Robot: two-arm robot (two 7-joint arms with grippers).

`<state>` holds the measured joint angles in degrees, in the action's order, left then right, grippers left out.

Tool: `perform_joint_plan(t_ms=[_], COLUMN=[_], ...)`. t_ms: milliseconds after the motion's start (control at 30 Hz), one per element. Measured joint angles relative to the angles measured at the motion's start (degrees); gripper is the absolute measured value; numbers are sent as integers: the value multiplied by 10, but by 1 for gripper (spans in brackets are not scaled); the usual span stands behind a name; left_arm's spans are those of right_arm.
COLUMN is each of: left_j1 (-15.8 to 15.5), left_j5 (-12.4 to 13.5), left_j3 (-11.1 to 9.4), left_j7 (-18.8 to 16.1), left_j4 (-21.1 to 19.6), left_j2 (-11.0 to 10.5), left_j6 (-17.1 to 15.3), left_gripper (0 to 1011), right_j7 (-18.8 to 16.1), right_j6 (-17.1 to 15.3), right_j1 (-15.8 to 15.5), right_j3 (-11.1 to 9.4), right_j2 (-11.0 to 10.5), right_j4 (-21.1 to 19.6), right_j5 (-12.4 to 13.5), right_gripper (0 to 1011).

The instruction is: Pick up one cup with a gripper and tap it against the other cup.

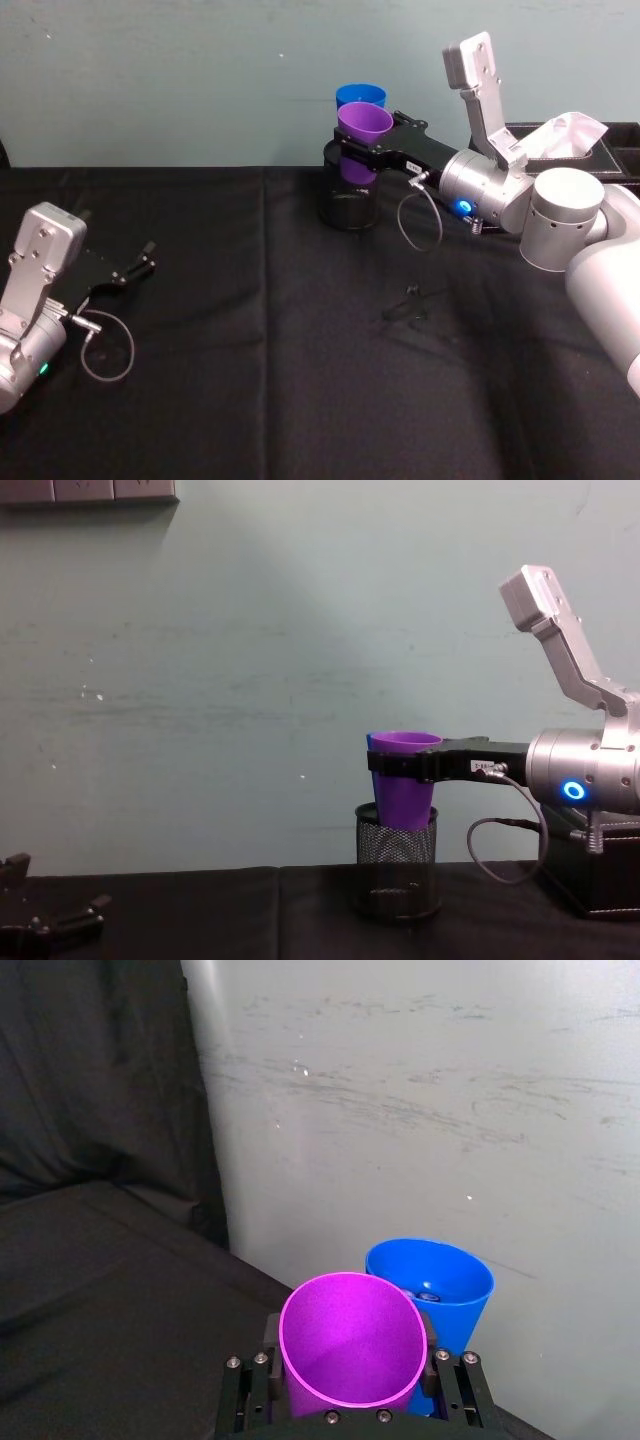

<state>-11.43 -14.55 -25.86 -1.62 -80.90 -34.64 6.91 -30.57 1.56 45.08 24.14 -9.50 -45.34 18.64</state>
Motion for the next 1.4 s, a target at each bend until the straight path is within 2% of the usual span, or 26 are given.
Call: perform_joint_plan(t_ms=[1033, 1233, 1400], left_j1=[0, 0, 0], left_j5=[0, 0, 0], left_j3=[0, 0, 0], left_j7=[0, 0, 0], left_j4=[0, 0, 0], left_j2=[0, 0, 0], left_j6=[0, 0, 0], left_gripper=[1000, 1000, 1000], right_j7=[0, -5, -7], right_j6=[1, -3, -18], right_j1=[-1, -13, -29], right_j3=[-1, -2, -2], right_j2=[0, -6, -16], right_j4=[0, -18, -51], right_j5=[-1, -1, -1], right_gripper=[738, 738, 738])
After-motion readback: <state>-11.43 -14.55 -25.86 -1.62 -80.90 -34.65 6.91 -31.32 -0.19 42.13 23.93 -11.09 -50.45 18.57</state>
